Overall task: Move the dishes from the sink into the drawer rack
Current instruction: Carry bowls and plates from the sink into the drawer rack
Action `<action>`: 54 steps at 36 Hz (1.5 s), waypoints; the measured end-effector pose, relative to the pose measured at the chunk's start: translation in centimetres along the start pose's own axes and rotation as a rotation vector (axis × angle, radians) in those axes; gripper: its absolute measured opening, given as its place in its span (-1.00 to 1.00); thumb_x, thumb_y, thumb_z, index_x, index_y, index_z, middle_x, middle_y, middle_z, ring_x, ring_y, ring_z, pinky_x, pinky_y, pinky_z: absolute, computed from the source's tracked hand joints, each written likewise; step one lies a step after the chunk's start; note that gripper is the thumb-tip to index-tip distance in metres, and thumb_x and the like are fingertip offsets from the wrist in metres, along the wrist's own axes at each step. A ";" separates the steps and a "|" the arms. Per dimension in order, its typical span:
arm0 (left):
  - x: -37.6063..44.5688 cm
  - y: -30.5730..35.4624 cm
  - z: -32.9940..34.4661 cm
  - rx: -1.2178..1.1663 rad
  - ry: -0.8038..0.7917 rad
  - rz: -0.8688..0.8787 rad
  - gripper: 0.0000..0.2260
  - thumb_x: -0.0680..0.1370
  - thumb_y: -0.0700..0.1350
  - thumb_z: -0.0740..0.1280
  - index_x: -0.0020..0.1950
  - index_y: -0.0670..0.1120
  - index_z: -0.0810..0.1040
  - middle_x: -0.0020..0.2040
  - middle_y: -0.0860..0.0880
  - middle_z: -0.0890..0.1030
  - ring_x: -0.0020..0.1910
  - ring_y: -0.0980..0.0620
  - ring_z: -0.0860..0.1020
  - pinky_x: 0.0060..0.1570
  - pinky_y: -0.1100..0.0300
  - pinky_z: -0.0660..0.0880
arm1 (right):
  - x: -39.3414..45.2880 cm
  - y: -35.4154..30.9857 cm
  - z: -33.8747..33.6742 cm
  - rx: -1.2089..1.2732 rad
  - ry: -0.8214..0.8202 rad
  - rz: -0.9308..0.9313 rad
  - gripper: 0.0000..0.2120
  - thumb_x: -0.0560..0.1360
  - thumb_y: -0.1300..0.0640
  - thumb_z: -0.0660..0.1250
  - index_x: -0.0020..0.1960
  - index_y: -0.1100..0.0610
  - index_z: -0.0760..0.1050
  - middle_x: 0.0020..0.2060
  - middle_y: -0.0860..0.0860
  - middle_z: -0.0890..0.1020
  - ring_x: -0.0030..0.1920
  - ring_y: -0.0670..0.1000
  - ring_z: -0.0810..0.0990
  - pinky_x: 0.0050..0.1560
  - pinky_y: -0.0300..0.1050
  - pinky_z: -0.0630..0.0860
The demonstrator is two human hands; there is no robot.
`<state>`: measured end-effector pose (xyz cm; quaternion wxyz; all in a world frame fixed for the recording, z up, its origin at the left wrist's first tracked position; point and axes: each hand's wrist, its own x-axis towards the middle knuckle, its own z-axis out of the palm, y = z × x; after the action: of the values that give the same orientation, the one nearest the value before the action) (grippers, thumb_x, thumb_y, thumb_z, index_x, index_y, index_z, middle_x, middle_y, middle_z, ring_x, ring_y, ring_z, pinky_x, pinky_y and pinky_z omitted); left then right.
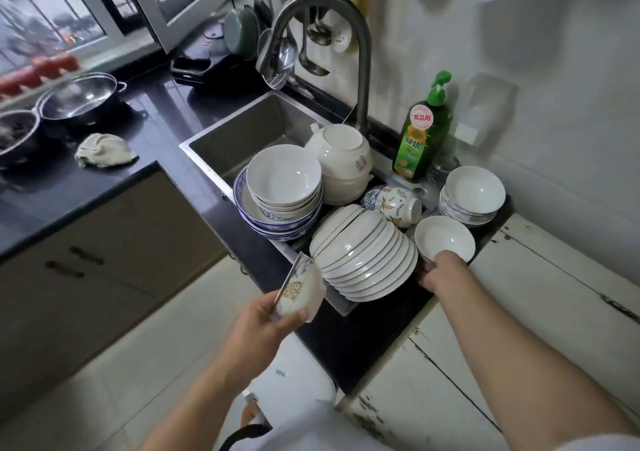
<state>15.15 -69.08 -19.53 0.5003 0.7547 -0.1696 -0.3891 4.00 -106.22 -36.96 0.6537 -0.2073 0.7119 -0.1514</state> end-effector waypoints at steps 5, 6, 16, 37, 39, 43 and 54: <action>-0.1 0.2 -0.2 -0.084 0.017 -0.016 -0.69 0.35 0.21 0.57 0.03 0.13 0.72 0.02 -0.09 0.74 -0.06 0.00 0.62 0.03 0.08 0.46 | -6.7 0.2 -0.9 -0.022 -0.041 -0.085 -0.61 0.65 0.20 0.05 0.43 0.25 0.39 0.38 0.23 0.53 0.34 0.23 0.55 0.24 0.19 0.55; -0.1 0.3 -0.2 -0.098 0.029 -0.025 -0.75 0.39 0.15 0.59 0.02 0.13 0.73 0.01 -0.07 0.74 -0.07 0.03 0.62 0.00 0.12 0.46 | -8.6 0.3 -1.4 -0.020 -0.063 -0.117 -0.58 0.68 0.21 0.02 0.50 0.29 0.30 0.44 0.24 0.46 0.41 0.23 0.50 0.33 0.13 0.51; -1.1 0.5 -0.5 -0.189 0.070 -0.069 -0.89 0.54 -0.16 0.47 0.06 -0.06 0.68 -0.06 -0.01 0.76 -0.15 0.10 0.63 -0.07 0.20 0.45 | -20.8 3.9 -6.9 0.148 -0.106 -0.490 -0.78 0.57 0.15 0.22 0.06 0.29 0.53 -0.14 0.15 0.53 -0.12 0.02 0.57 -0.05 0.11 0.69; -15.3 -8.6 -11.7 -0.276 0.499 -0.243 -0.89 0.55 -0.20 0.47 0.06 -0.10 0.69 -0.09 -0.01 0.76 -0.16 0.09 0.66 -0.11 0.21 0.52 | -33.2 21.6 2.1 -0.379 -1.092 0.010 -0.57 0.48 0.13 0.42 0.34 0.04 0.57 0.39 0.27 0.46 0.36 0.39 0.47 0.07 0.29 0.61; -17.1 -10.0 -13.5 -0.298 0.563 -0.248 -0.91 0.54 -0.19 0.48 0.04 -0.08 0.70 -0.09 -0.01 0.76 -0.13 0.05 0.67 -0.07 0.14 0.53 | -34.6 24.0 3.1 -0.404 -1.142 0.050 -0.56 0.45 0.16 0.43 0.33 0.05 0.58 0.39 0.28 0.46 0.36 0.42 0.46 0.10 0.32 0.60; -21.5 -12.8 -18.1 -0.377 0.709 -0.241 -0.95 0.55 -0.18 0.47 -0.03 -0.05 0.70 -0.17 0.05 0.75 -0.17 0.07 0.67 -0.10 0.11 0.54 | -38.7 29.1 6.2 -0.550 -1.295 0.069 -0.54 0.45 0.22 0.43 0.35 0.07 0.58 0.40 0.31 0.46 0.31 0.38 0.51 0.26 0.42 0.51; -34.4 -23.7 -33.3 -0.569 0.943 -0.198 -0.94 0.58 -0.12 0.45 0.02 -0.01 0.71 -0.11 0.07 0.75 -0.14 0.11 0.63 -0.10 0.14 0.53 | -50.8 48.1 14.1 -0.940 -1.340 0.125 -0.59 0.42 0.18 0.46 0.27 0.15 0.64 0.19 0.25 0.63 0.10 0.27 0.66 0.12 0.31 0.59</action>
<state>15.21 -15.71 -19.64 0.6670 0.6946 0.2559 -0.0848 16.39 -38.64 -17.68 0.7923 -0.4661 0.1696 0.3552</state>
